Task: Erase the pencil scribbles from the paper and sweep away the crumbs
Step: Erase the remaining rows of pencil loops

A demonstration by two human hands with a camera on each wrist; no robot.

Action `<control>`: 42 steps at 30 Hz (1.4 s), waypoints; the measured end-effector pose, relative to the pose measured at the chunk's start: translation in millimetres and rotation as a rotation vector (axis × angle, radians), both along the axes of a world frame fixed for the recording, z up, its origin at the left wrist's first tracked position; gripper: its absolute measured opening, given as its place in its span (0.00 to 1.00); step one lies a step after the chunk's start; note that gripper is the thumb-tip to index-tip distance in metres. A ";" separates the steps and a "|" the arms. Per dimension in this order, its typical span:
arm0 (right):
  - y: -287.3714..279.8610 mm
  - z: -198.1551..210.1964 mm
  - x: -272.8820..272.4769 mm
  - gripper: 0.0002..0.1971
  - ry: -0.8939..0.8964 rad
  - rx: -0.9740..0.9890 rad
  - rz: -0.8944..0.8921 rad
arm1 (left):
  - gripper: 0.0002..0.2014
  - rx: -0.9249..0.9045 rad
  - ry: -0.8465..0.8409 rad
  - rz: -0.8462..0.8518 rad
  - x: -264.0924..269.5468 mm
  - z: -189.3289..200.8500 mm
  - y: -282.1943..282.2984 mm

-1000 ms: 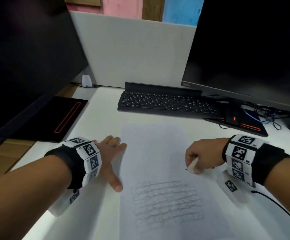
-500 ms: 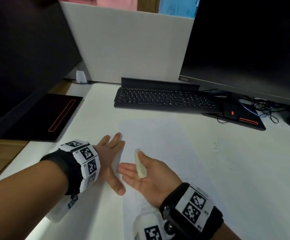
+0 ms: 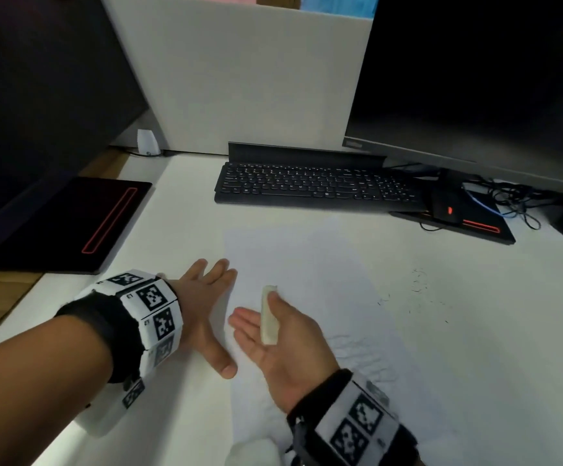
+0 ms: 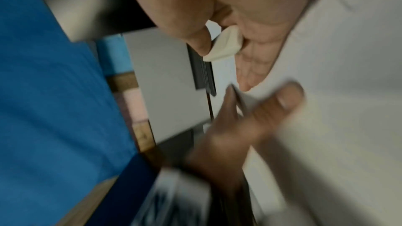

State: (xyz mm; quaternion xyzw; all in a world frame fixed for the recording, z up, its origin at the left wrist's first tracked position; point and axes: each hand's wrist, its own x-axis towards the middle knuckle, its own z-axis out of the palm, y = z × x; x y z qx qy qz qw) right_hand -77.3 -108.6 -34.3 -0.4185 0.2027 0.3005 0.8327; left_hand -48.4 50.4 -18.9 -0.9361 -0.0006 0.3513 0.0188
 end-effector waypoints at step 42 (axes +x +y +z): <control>-90.7 10.0 71.9 0.09 -0.297 -0.236 -0.321 | 0.72 -0.087 -0.073 0.056 3.4 1.2 7.1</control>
